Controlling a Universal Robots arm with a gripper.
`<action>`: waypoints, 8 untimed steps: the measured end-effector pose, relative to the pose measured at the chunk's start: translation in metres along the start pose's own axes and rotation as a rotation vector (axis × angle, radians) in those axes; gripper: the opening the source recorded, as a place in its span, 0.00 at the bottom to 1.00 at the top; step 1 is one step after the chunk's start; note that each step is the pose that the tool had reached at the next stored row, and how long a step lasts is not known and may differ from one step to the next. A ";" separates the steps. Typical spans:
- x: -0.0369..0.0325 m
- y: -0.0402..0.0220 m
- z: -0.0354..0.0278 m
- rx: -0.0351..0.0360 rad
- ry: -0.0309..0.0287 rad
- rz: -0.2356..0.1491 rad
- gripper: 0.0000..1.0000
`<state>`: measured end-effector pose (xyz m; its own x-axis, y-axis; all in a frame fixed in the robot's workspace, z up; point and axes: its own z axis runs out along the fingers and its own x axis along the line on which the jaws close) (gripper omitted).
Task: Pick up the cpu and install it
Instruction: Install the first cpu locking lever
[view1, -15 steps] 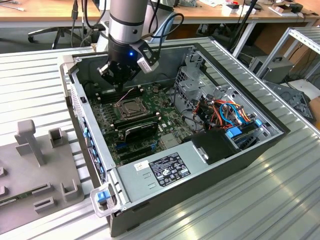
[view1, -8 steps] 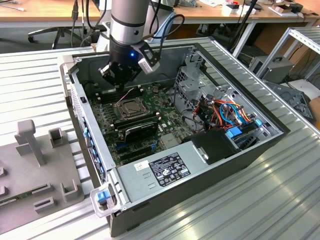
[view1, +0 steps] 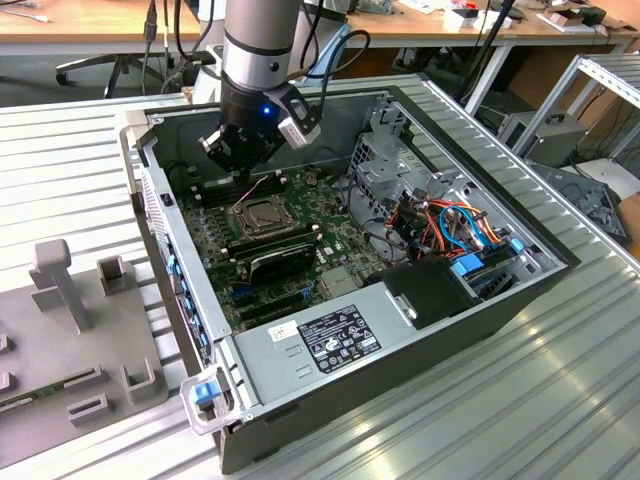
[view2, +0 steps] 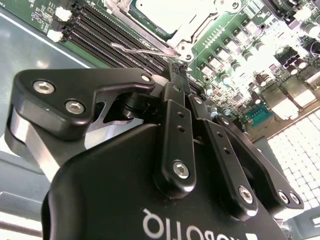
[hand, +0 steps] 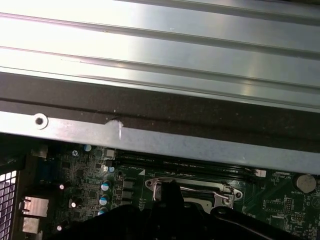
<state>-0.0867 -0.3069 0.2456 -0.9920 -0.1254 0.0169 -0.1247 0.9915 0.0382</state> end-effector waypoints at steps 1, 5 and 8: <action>-0.0006 -0.0001 0.0004 0.0000 0.0000 0.000 0.11; -0.0024 -0.0004 0.0013 0.0001 0.0000 0.000 0.11; -0.0033 -0.0005 0.0019 0.0000 0.0001 0.000 0.11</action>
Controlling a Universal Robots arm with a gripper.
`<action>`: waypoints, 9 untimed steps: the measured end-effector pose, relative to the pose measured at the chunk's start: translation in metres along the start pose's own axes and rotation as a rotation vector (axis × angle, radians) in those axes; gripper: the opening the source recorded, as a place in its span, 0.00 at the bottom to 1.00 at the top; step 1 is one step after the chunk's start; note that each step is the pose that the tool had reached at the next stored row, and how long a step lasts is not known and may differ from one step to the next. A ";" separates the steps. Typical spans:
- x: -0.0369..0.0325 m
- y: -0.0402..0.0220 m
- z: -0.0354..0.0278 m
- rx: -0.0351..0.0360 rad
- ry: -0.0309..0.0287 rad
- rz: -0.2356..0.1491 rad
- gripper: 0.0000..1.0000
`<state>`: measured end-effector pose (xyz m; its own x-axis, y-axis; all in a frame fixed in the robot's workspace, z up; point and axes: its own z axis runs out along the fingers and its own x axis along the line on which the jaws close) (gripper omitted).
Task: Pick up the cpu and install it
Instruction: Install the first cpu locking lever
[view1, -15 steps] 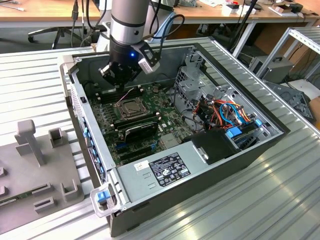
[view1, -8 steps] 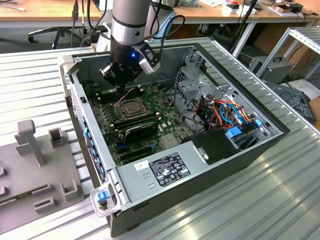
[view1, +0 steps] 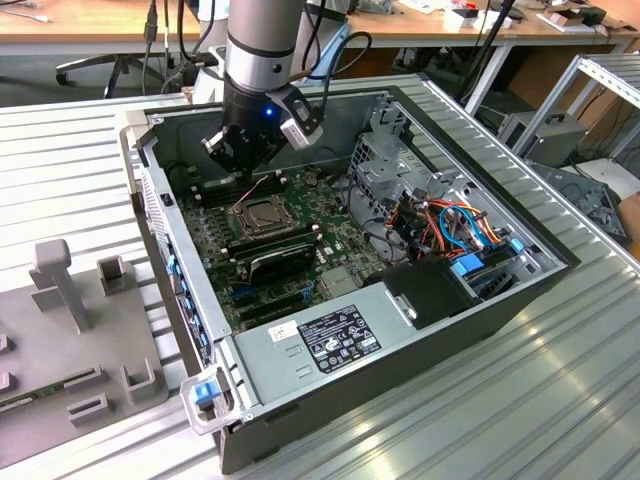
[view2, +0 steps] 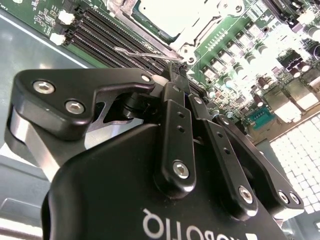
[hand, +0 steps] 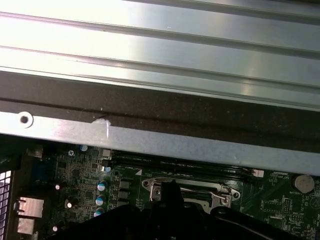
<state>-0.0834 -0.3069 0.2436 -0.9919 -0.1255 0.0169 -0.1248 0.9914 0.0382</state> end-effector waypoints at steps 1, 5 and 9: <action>-0.0002 0.0000 0.0002 0.0000 0.0000 0.000 0.11; -0.0005 -0.0001 0.0006 0.0000 -0.0001 0.000 0.11; -0.0013 -0.0002 0.0012 -0.0001 -0.0001 0.000 0.11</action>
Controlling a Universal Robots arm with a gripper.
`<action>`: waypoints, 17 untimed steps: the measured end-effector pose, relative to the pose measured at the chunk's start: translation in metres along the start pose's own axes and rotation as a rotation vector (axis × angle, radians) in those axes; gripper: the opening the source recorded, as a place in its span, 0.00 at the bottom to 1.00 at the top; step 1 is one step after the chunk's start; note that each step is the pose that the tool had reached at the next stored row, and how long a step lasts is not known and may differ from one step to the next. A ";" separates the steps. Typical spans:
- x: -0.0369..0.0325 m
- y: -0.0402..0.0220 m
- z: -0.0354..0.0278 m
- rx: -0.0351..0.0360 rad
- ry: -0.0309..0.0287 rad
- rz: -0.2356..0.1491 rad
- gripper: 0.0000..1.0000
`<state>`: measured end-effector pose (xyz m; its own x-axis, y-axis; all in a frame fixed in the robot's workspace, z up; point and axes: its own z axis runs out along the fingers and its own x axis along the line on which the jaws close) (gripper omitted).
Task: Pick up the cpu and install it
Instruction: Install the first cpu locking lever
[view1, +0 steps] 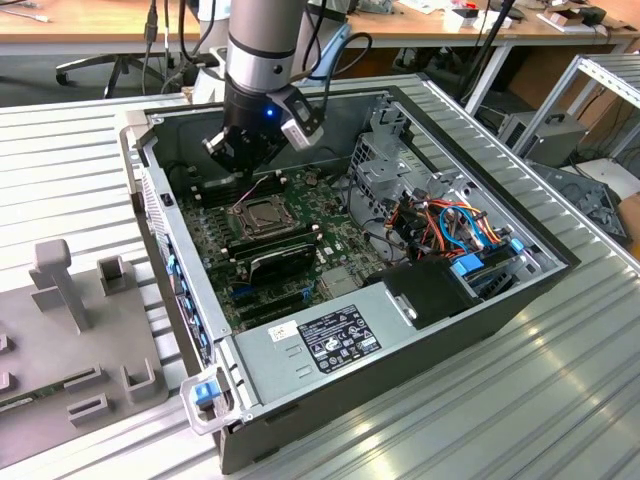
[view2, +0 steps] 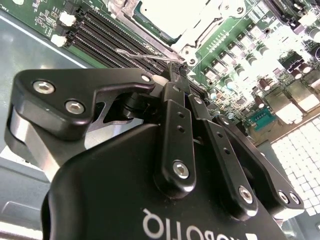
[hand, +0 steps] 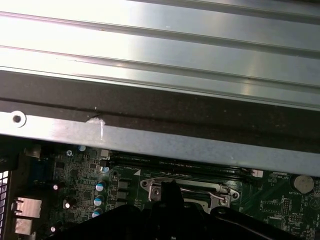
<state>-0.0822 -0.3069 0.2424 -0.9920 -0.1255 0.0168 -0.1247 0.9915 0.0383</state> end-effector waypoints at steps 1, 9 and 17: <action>-0.0003 0.0000 0.0004 -0.0001 -0.0001 0.000 0.11; -0.0062 -0.0009 0.0038 0.0001 -0.0001 0.000 0.11; -0.0109 -0.0004 0.0067 0.0001 0.0000 0.000 0.11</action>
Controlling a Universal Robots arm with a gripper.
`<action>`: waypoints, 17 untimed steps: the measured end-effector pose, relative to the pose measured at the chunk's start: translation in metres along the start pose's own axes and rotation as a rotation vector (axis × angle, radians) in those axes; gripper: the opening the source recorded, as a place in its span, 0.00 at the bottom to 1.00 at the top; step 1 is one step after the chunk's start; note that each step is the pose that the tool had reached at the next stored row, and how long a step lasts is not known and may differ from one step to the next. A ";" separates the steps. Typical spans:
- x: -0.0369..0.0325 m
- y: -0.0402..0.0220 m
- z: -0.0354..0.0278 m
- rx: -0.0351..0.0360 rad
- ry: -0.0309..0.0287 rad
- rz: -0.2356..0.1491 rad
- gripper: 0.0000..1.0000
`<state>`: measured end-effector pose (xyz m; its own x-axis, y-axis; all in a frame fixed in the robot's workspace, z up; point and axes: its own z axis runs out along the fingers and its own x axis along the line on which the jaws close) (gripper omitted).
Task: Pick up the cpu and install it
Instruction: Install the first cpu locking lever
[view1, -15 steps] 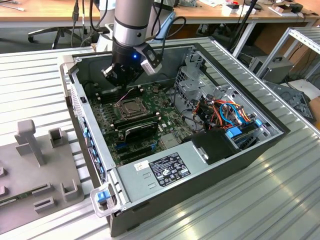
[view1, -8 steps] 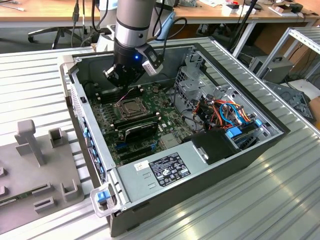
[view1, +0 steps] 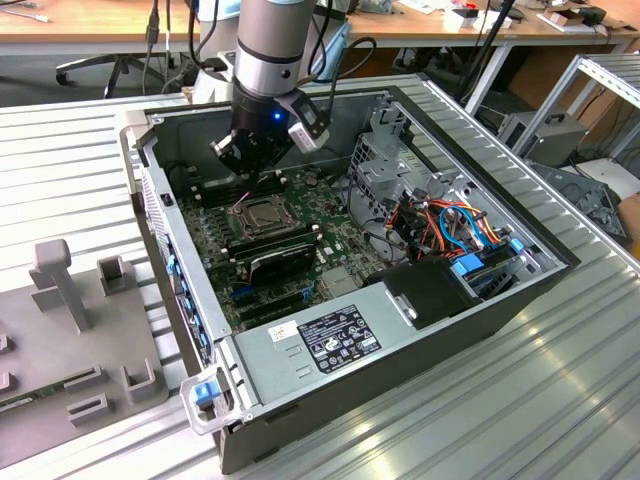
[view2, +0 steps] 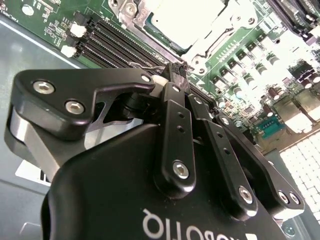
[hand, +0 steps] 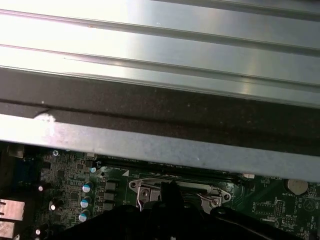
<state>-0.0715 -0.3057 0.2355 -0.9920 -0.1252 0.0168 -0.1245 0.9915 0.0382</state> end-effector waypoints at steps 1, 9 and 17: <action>-0.0002 0.0009 0.0004 0.0000 -0.0001 0.000 0.11; -0.0036 0.0080 0.0043 0.0000 0.0000 0.000 0.11; -0.0077 0.0074 0.0073 0.0001 0.0001 0.000 0.11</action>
<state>-0.0649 -0.2971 0.2284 -0.9920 -0.1254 0.0169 -0.1247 0.9915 0.0381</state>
